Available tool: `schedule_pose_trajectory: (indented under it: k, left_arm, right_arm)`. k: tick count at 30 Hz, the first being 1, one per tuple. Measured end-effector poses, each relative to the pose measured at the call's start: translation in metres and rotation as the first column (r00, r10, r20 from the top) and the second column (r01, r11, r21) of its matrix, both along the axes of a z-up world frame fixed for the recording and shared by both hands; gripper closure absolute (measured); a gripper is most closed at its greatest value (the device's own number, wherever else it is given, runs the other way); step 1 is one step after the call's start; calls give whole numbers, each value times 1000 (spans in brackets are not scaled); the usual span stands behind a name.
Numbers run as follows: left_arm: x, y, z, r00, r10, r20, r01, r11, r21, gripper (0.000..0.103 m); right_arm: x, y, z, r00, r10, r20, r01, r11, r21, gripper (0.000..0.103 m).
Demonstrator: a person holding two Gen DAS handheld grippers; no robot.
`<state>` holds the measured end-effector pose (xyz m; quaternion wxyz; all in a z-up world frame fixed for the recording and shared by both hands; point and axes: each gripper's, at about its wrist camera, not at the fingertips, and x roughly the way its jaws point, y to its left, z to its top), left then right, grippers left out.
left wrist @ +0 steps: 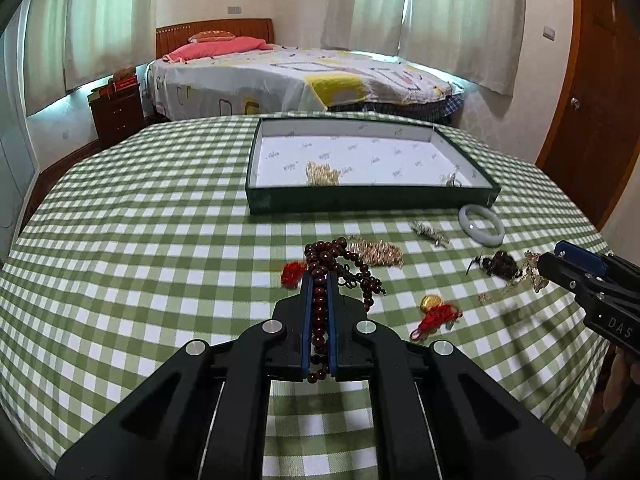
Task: Organize jewelry
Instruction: 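Carry the brooch into the tray and open the right gripper while the left carries the beads there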
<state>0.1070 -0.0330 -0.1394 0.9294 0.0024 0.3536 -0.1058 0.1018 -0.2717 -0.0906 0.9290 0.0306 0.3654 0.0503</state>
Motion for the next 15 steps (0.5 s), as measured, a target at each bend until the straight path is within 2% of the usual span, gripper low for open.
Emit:
schedule_pose_trajectory:
  k: [8, 15]
  left_arm:
    - [10, -8, 32, 998, -21, 58, 23, 999, -37, 97]
    - [39, -23, 53, 994, -51, 94, 58, 996, -75, 97]
  right_arm:
    - [9, 0, 25, 998, 4, 59, -5, 1000, 21, 59]
    - [34, -3, 48, 993, 5, 118, -8, 1000, 27, 59]
